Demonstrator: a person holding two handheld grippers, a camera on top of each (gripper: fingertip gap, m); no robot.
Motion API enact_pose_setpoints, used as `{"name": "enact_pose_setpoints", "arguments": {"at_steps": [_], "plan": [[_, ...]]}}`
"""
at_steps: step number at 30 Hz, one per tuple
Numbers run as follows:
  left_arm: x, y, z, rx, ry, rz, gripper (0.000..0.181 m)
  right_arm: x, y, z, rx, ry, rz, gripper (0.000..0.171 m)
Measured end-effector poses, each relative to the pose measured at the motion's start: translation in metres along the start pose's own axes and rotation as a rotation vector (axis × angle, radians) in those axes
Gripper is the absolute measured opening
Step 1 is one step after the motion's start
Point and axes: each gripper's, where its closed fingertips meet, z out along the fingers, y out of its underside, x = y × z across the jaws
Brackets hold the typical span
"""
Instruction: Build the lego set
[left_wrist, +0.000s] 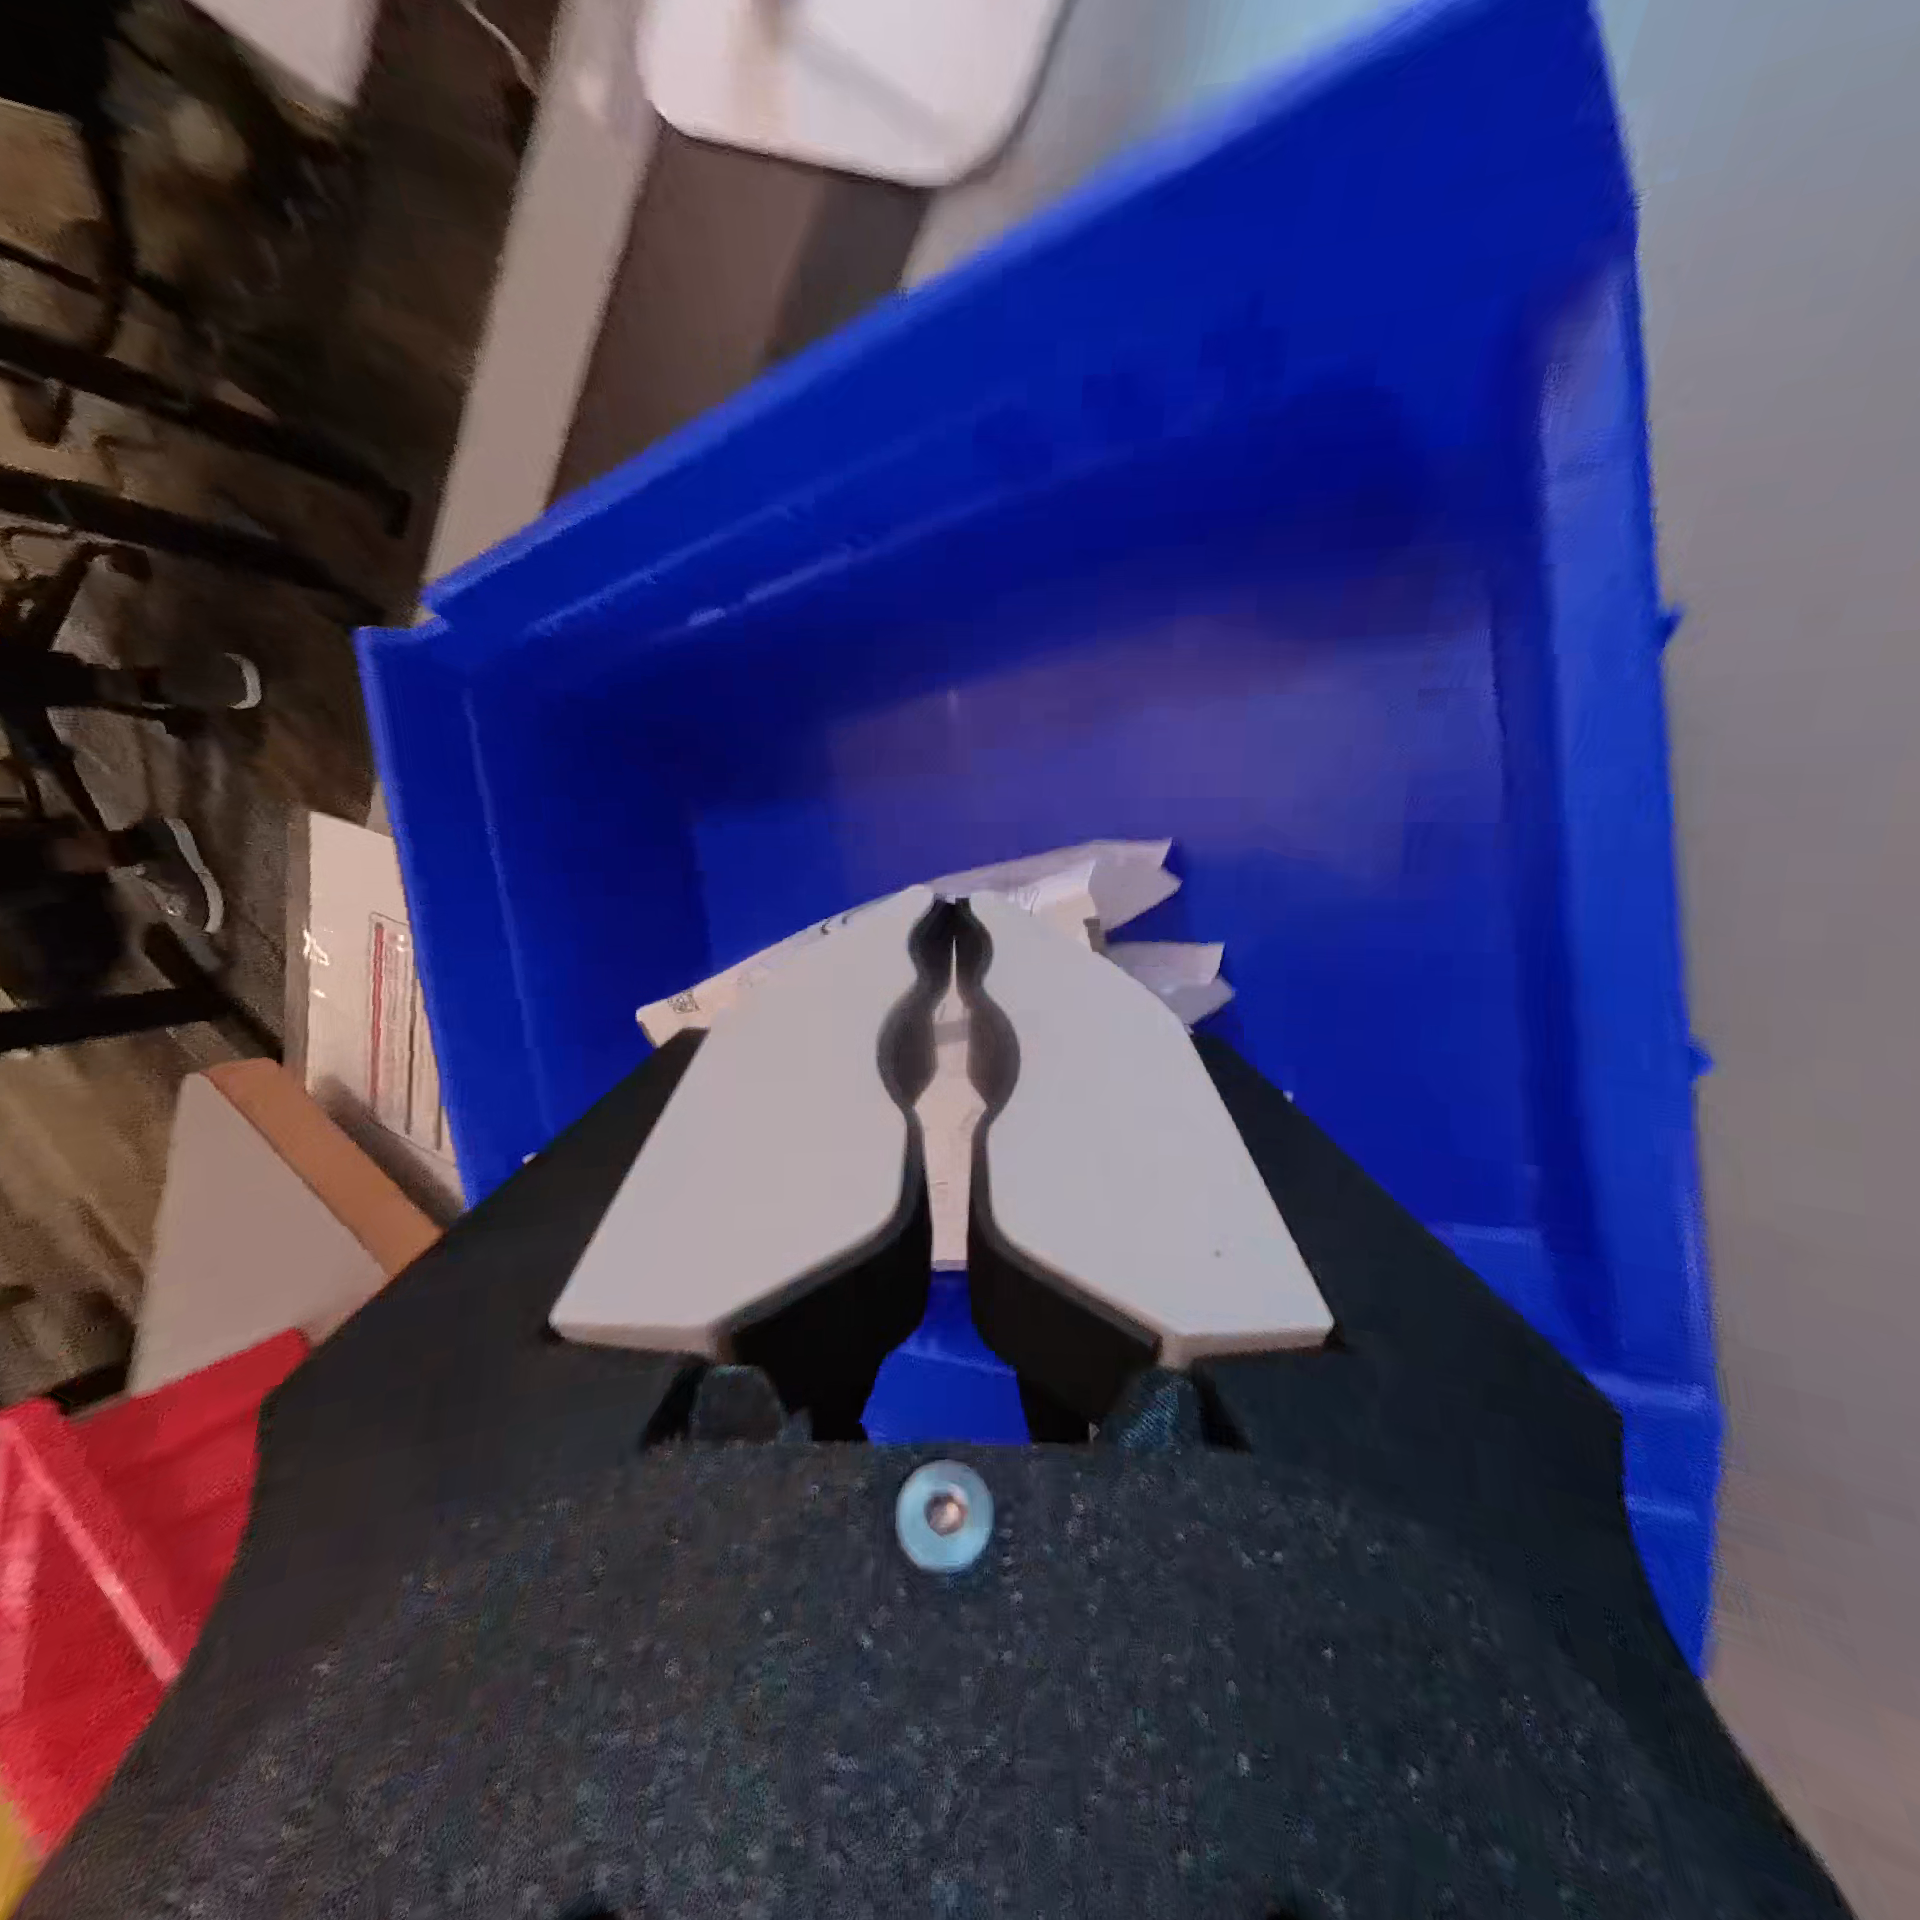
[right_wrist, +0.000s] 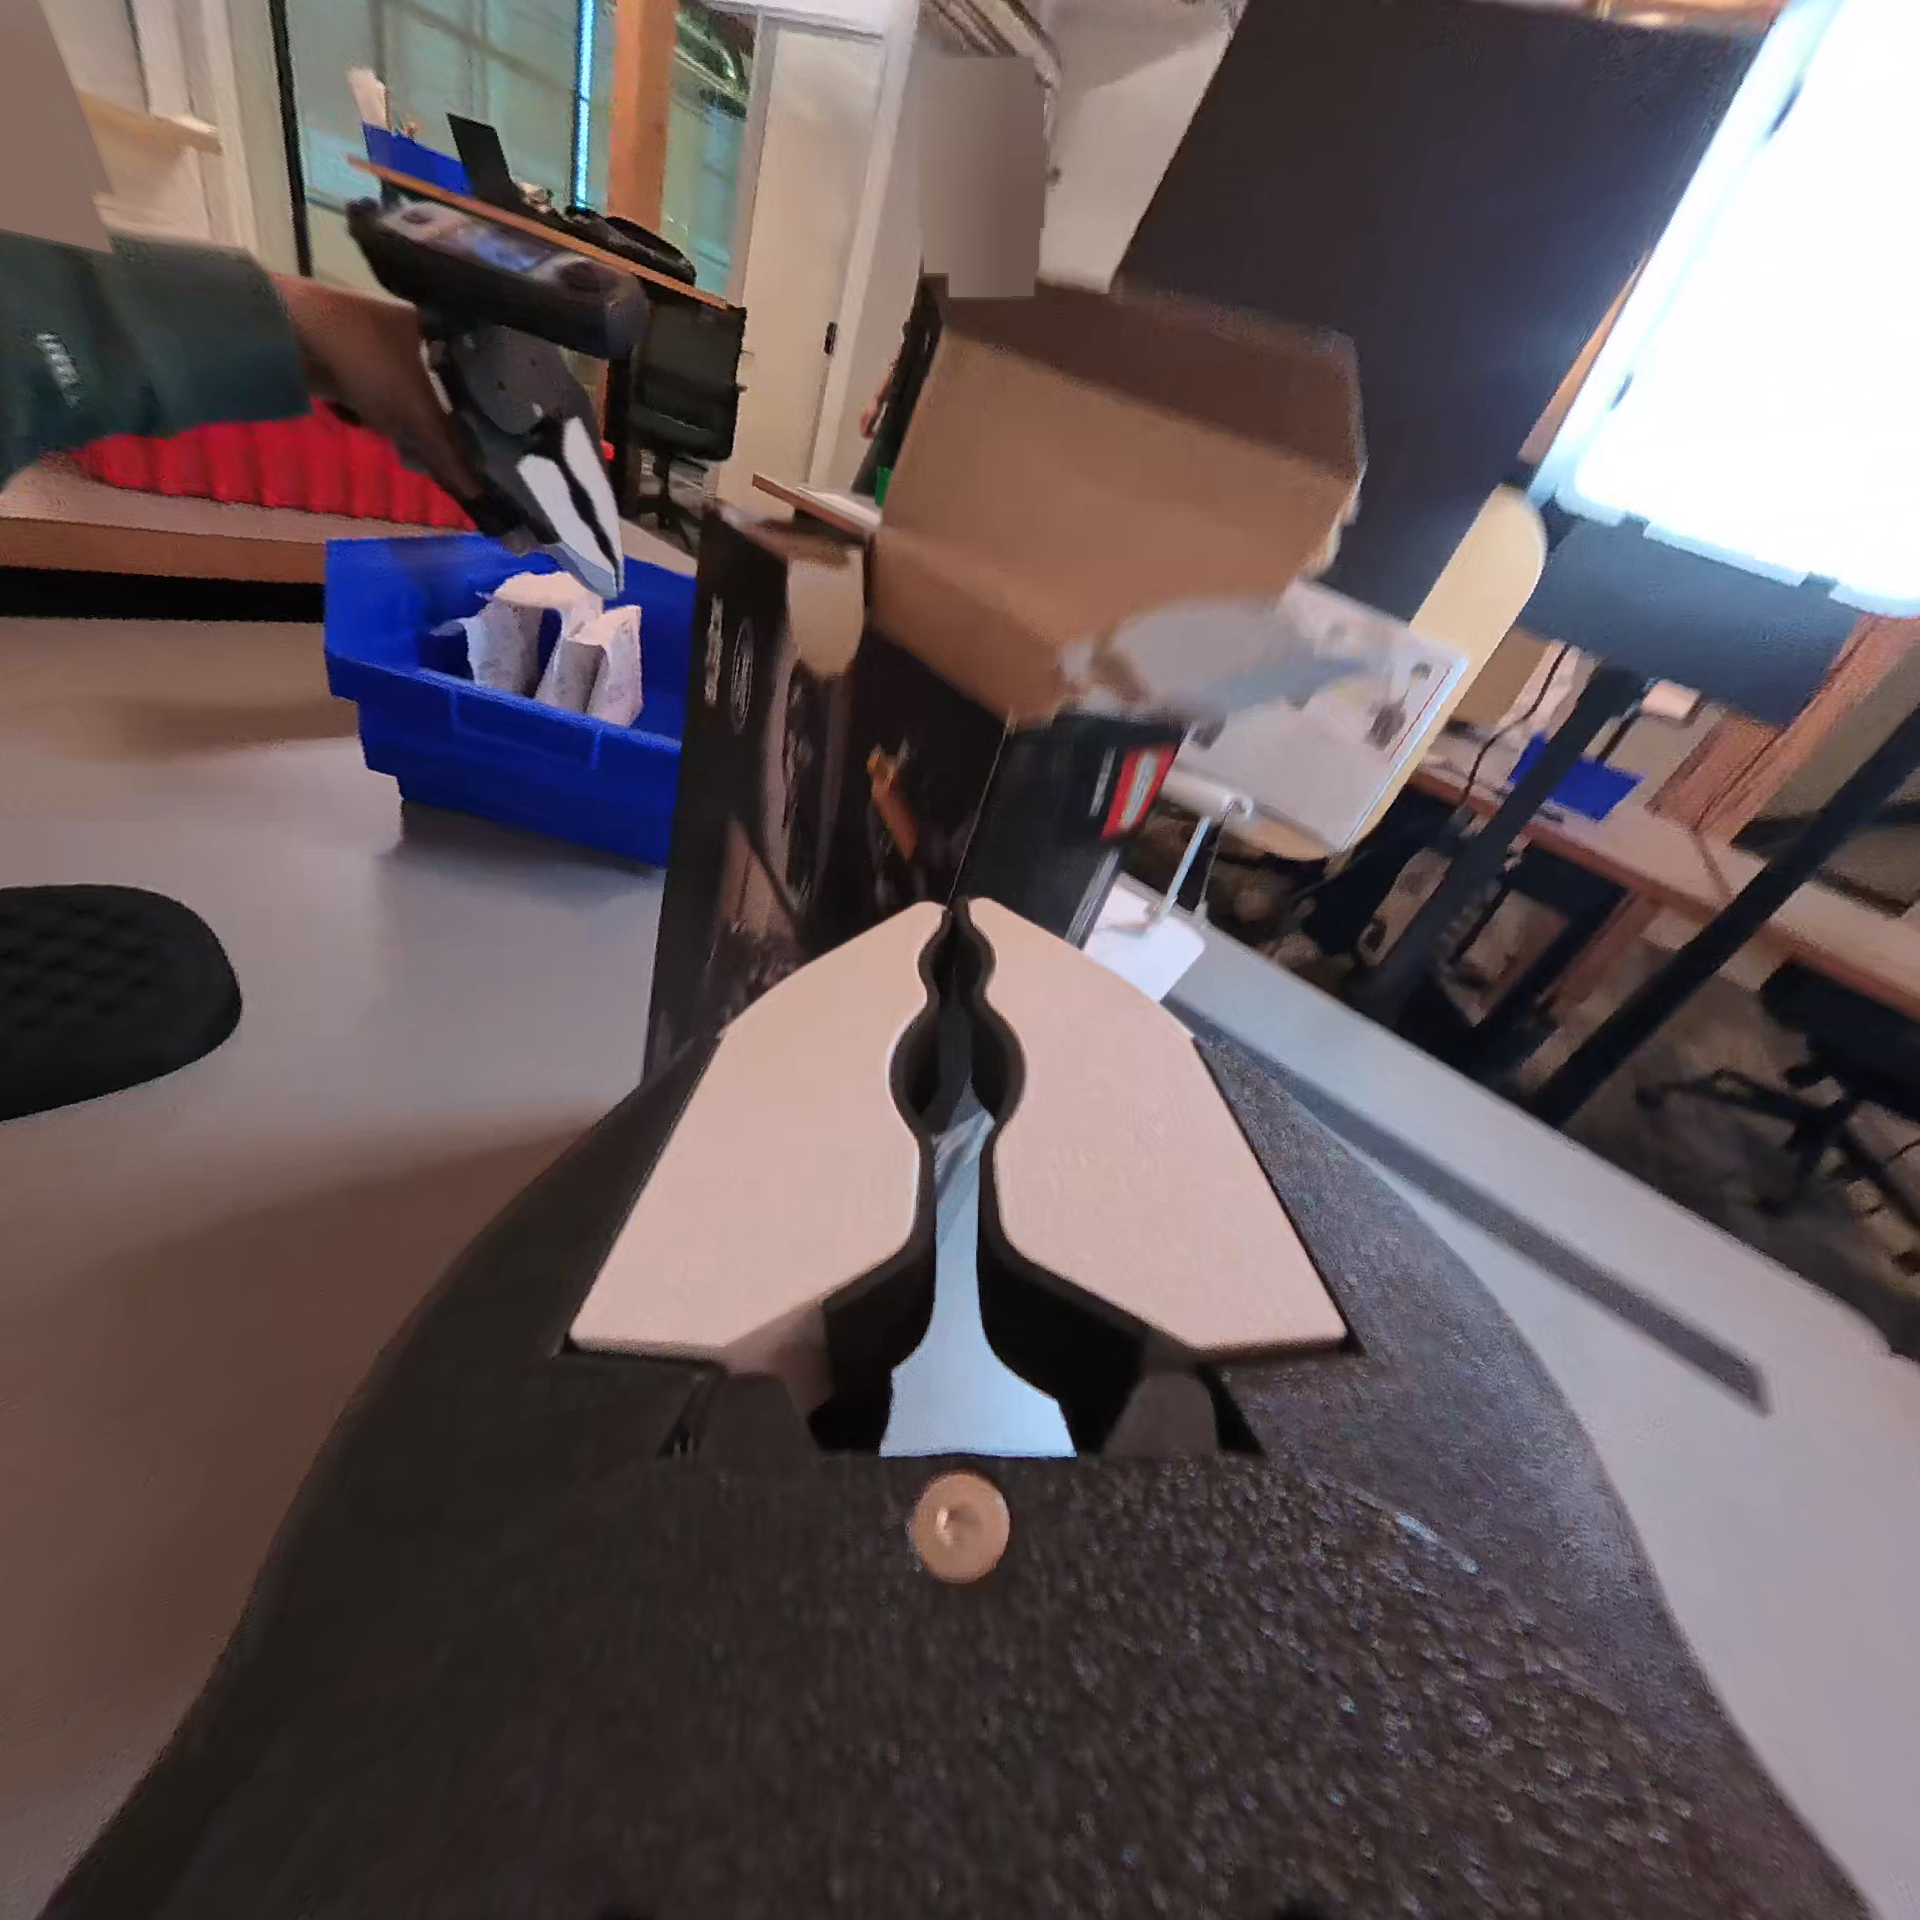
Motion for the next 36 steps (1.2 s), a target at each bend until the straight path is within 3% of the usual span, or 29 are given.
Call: {"name": "enact_pose_setpoints", "arguments": {"at_steps": [6,13,19,22,27,32,36], "plan": [[-0.004,0.019,0.015,-0.288,0.170,0.300,0.021,-0.021,0.052,-0.002,-0.078,-0.049,0.122,0.007],[0.002,0.041,0.038,-0.458,0.257,0.512,0.041,-0.020,0.069,-0.006,-0.100,-0.076,0.179,0.007],[-0.005,0.038,0.049,-0.439,0.170,0.558,0.011,-0.026,0.066,-0.001,-0.105,-0.110,0.152,0.008],[-0.014,0.008,0.030,-0.274,0.048,0.481,0.008,-0.033,0.063,0.001,-0.097,-0.133,0.143,0.008],[0.005,-0.055,-0.039,0.017,-0.116,0.428,0.007,-0.059,0.053,0.013,-0.078,-0.188,0.115,0.013],[0.089,-0.118,-0.112,0.361,-0.295,0.568,0.008,-0.097,0.027,0.032,-0.026,-0.238,0.049,0.027],[0.169,-0.151,-0.152,0.626,-0.449,0.691,0.007,-0.133,0.006,0.041,0.028,-0.431,0.270,0.034]]}}
